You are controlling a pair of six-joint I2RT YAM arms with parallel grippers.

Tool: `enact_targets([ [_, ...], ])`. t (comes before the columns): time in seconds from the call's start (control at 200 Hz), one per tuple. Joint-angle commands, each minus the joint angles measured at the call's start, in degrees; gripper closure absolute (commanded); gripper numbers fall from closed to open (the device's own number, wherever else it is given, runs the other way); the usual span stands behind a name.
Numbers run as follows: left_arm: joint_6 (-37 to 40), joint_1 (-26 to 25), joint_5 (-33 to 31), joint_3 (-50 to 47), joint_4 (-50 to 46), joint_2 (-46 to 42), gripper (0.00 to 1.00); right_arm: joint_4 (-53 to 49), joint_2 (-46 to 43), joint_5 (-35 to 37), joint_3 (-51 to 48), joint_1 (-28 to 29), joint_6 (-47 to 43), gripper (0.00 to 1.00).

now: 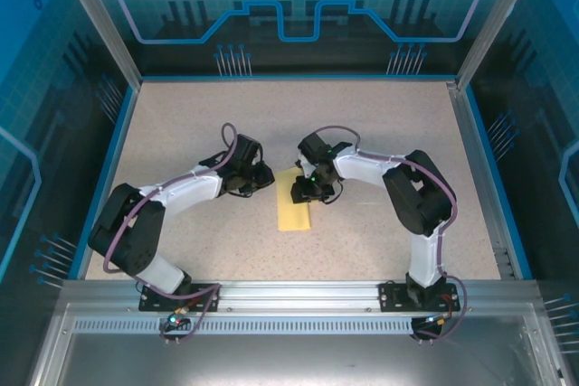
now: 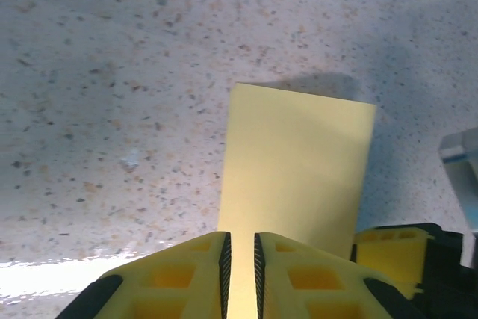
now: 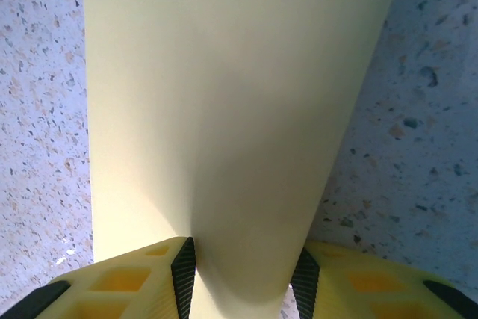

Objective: Fold a paper plane with a square sheet of paper (pick it up from the middle)
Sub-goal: Fold the square sheet of paper in half at the center of the table.

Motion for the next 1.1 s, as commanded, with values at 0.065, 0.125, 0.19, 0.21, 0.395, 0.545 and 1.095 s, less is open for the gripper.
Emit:
enact_targets([
  [0.065, -1.2, 1.4, -0.6, -1.2, -1.7, -1.7, 0.75, -0.8, 4.1, 0.2, -0.1, -0.3, -2.3, 0.58],
  [0.125, -0.8, 1.6, 0.0, -1.2, -1.6, -1.4, 0.74, -1.1, 4.3, 0.2, 0.2, -0.4, -2.5, 0.59],
  [0.19, -0.8, 1.6, 0.6, -1.1, -1.4, -1.2, 0.74, -1.5, 4.6, 0.3, 0.5, -0.5, -2.6, 0.59],
  [0.21, -0.8, 1.6, 0.9, -1.1, -1.3, -1.0, 0.74, -1.6, 4.6, 0.4, 0.5, -0.6, -2.6, 0.59],
  [0.395, -0.5, 1.5, 2.6, -1.1, -0.3, 0.0, 0.74, -1.9, 4.8, 0.6, 0.6, -0.8, -2.9, 0.59],
  [0.545, 0.7, 1.6, 4.1, -0.4, -0.5, 0.7, 0.75, -1.9, 5.2, 0.8, 0.6, -0.9, -3.5, 0.59],
  [1.095, 1.9, 1.5, 5.9, 0.5, -0.8, 2.4, 0.78, -2.3, 7.1, 1.4, 1.4, -1.1, -4.6, 0.61],
])
